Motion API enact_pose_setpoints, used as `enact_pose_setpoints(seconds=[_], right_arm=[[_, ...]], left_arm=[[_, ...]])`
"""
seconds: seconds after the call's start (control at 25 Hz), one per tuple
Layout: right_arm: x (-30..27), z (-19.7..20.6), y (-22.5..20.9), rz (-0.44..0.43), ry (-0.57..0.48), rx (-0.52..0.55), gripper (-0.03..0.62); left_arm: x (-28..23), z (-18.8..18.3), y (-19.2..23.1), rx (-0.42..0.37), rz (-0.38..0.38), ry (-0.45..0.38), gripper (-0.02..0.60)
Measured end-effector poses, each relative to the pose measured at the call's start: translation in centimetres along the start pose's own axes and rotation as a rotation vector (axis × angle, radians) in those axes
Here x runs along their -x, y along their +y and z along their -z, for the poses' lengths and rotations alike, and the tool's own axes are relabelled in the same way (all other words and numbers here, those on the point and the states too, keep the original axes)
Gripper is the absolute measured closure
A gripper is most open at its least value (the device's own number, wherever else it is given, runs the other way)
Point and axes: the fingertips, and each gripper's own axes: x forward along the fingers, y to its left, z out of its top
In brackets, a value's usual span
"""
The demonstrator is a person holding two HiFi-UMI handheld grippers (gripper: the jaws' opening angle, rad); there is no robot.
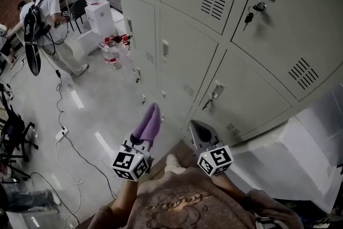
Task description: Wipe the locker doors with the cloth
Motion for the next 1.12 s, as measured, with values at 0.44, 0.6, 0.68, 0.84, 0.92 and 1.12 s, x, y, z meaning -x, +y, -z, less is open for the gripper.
enact_pose_setpoints(seconds=[0.44,0.6,0.68,0.84,0.92,1.12], right_arm=[[-9.1,-0.3,-4.0,-0.121,0.04,-0.022,0.597],[-10.6,-0.4,-4.3,-0.106,0.04,-0.029,0.597],[-10.9,-0.6,-4.4,-0.081,0.034,-0.043,0.597],[-10.9,-0.8,-5.0,-0.009,0.031,-0.069,0.597],[-10.7,-0.6,-5.2,0.024,0.037,-0.083,0.597],[-10.6,-0.3,-5.4,0.053,0.039,-0.063,0.597]], left_arm=[[-8.8,-1.8,4.8,0.018,-0.063,0.007,0.54],[-9.7,-2.2,5.7,0.014,-0.048,0.018,0.54],[-10.1,-2.3,6.1,0.018,-0.034,0.023,0.54],[-10.8,-3.0,6.3,0.009,0.013,0.035,0.54],[-10.9,-3.2,6.4,-0.004,0.035,0.034,0.54],[-11.4,-3.7,7.1,-0.021,0.055,0.027,0.54]])
